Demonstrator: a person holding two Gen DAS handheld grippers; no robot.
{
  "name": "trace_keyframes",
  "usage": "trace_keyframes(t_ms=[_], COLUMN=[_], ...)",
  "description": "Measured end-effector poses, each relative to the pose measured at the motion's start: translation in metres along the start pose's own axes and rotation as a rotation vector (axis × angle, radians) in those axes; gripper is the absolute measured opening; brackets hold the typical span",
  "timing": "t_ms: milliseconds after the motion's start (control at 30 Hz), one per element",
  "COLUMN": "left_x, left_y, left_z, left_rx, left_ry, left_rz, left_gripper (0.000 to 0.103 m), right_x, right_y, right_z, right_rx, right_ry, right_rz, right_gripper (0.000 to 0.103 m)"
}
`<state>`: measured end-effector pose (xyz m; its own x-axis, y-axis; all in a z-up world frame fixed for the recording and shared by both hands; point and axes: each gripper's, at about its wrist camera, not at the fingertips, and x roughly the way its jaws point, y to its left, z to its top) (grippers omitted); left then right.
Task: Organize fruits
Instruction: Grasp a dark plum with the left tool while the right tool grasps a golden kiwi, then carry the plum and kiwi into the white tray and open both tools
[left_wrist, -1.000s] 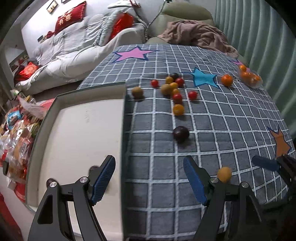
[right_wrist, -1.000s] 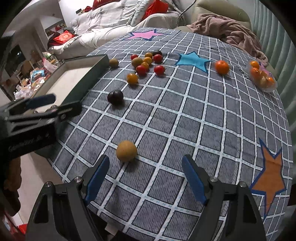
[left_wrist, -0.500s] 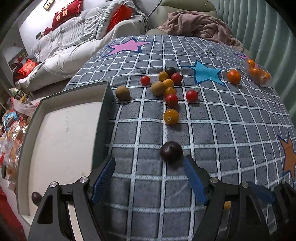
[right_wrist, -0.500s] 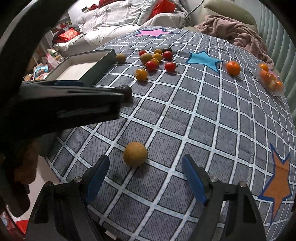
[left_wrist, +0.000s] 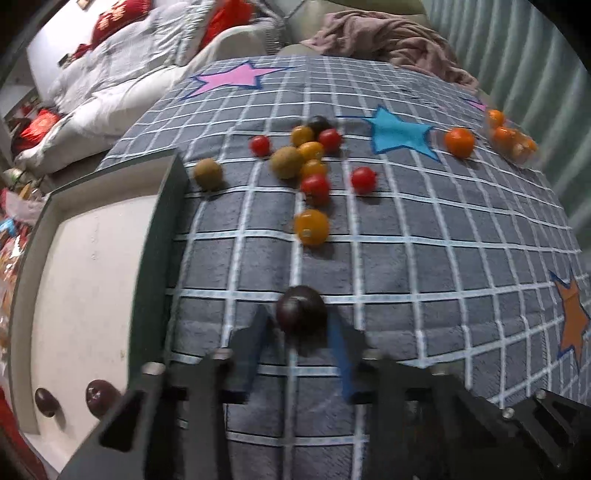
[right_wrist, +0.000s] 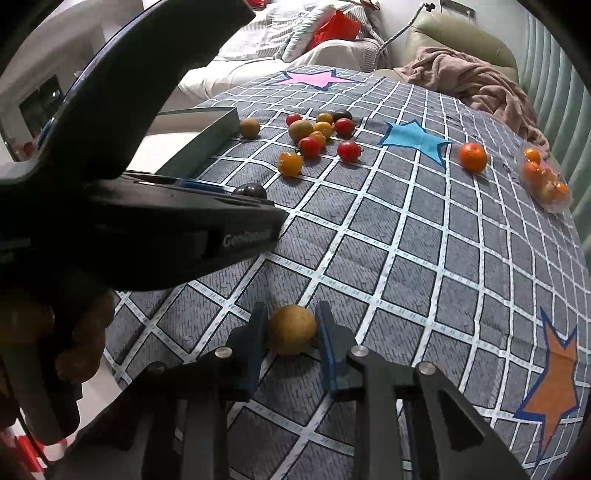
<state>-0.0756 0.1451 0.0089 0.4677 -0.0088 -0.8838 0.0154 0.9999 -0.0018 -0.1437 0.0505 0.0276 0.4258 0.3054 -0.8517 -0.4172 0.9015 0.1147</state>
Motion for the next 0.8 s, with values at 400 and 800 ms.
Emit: trace_keyframes(t_ms=[400, 800], left_x=[-0.052, -0.08], left_y=[0.035, 0.124], left_z=[0.0, -0.015], left_rx=[-0.03, -0.097], left_ry=[-0.09, -0.125], left_rz=[-0.023, 0.064], left_gripper=[0.03, 0.03], right_x=[-0.021, -0.026], right_y=[-0.018, 0.031], right_z=[0.013, 0.056], right_rx=[0.088, 0.02], right_ry=[-0.016, -0.028], right_rz=[0.055, 0.131], right_gripper=[0.029, 0.029])
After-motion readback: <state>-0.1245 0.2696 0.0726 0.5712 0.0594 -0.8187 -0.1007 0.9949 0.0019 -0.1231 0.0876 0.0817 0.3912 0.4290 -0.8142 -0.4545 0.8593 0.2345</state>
